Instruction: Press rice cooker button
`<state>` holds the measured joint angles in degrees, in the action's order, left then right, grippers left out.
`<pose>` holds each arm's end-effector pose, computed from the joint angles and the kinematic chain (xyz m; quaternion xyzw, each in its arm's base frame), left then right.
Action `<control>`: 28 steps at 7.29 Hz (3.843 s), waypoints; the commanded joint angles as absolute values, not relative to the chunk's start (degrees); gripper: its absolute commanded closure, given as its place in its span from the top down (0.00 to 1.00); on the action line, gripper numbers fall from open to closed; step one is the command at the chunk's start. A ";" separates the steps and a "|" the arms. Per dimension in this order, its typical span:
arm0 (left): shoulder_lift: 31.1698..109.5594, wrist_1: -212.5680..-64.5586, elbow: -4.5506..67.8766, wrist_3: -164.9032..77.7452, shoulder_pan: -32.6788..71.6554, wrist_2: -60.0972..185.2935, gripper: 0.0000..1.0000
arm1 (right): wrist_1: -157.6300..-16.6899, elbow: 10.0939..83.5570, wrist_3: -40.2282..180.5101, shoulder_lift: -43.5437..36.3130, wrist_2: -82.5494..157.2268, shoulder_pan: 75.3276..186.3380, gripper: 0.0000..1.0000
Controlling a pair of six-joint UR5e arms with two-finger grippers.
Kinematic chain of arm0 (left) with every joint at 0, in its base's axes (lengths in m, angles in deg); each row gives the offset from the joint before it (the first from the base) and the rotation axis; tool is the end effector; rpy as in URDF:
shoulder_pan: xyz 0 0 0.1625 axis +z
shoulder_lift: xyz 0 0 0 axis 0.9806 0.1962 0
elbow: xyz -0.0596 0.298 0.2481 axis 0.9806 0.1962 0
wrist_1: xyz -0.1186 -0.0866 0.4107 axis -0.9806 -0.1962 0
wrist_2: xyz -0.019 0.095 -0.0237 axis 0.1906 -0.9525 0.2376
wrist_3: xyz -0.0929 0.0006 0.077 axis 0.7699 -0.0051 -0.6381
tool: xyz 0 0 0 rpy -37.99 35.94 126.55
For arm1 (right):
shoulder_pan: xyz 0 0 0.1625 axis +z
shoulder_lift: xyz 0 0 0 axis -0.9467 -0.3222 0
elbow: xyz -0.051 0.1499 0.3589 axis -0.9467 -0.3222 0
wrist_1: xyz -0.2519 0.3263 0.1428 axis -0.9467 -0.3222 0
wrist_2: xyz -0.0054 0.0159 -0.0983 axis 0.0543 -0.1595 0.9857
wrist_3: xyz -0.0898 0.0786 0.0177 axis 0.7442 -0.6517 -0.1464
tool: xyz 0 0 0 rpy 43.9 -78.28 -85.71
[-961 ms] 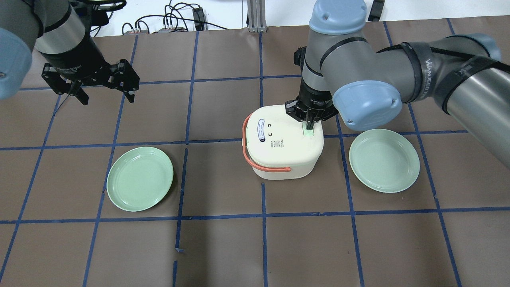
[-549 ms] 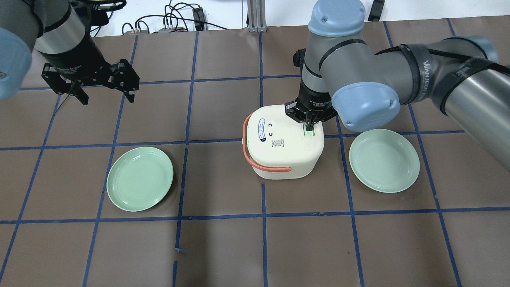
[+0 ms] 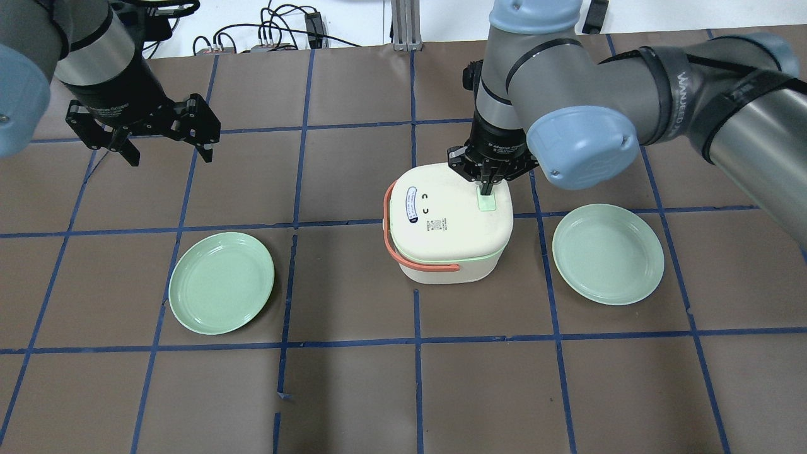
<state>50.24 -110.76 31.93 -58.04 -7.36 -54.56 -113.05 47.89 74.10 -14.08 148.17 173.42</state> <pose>-0.0858 -0.5202 0.4310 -0.0371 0.9981 -0.0055 0.0493 0.2548 -0.5252 0.3284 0.0031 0.9998 0.0131 0.0167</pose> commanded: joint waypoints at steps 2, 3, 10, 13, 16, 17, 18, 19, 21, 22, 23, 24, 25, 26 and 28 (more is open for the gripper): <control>50.24 -110.79 31.92 -58.05 -7.36 -54.56 1.00 | -94.69 31.85 74.95 -13.97 149.66 169.58 1.00; 50.24 -110.79 31.92 -58.05 -7.36 -54.56 1.00 | -92.09 29.53 75.13 -13.96 149.66 165.55 1.00; 50.24 -110.70 31.92 -58.05 -7.36 -54.56 1.00 | -96.63 39.26 80.22 -19.24 150.27 162.78 1.00; 50.24 -110.79 31.92 -58.05 -7.36 -54.56 1.00 | -99.35 39.17 80.05 -19.15 150.53 162.78 1.00; 50.24 -110.79 31.92 -58.05 -7.36 -54.56 1.00 | -99.36 39.17 80.31 -19.24 150.54 162.78 1.00; 50.24 -110.79 31.92 -58.05 -7.36 -54.56 1.00 | -99.45 39.09 80.31 -19.24 150.45 162.78 1.00; 50.24 -110.70 31.92 -58.05 -7.36 -54.56 1.00 | -99.45 39.00 80.31 -19.24 150.36 162.78 1.00; 50.24 -110.79 32.01 -58.05 -7.36 -54.56 1.00 | -99.45 38.74 80.31 -19.24 150.36 162.78 1.00; 50.24 -110.70 32.01 -58.05 -7.36 -54.56 1.00 | -99.53 38.38 80.31 -19.15 150.27 162.78 1.00; 50.24 -110.79 32.01 -58.05 -7.36 -54.56 1.00 | -99.53 38.29 80.23 -18.89 150.27 162.78 1.00; 50.24 -110.79 32.01 -58.05 -7.36 -54.56 1.00 | -99.53 38.64 80.66 -19.06 150.27 162.44 1.00; 50.24 -110.79 32.01 -58.05 -7.36 -54.56 1.00 | -99.53 38.82 80.67 -19.06 150.27 162.43 1.00; 50.24 -110.79 32.01 -58.05 -7.36 -54.56 1.00 | -99.53 38.65 80.67 -18.89 150.19 162.17 1.00; 50.24 -110.79 32.01 -58.05 -7.36 -54.56 1.00 | -99.45 38.30 80.67 -19.23 150.36 162.26 1.00; 50.24 -110.79 32.01 -58.05 -7.36 -54.56 1.00 | -99.45 38.21 80.58 -19.24 150.10 162.52 1.00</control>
<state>50.24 -110.79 32.01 -58.05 -7.36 -54.56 -99.46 38.28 80.61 -19.23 150.17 162.39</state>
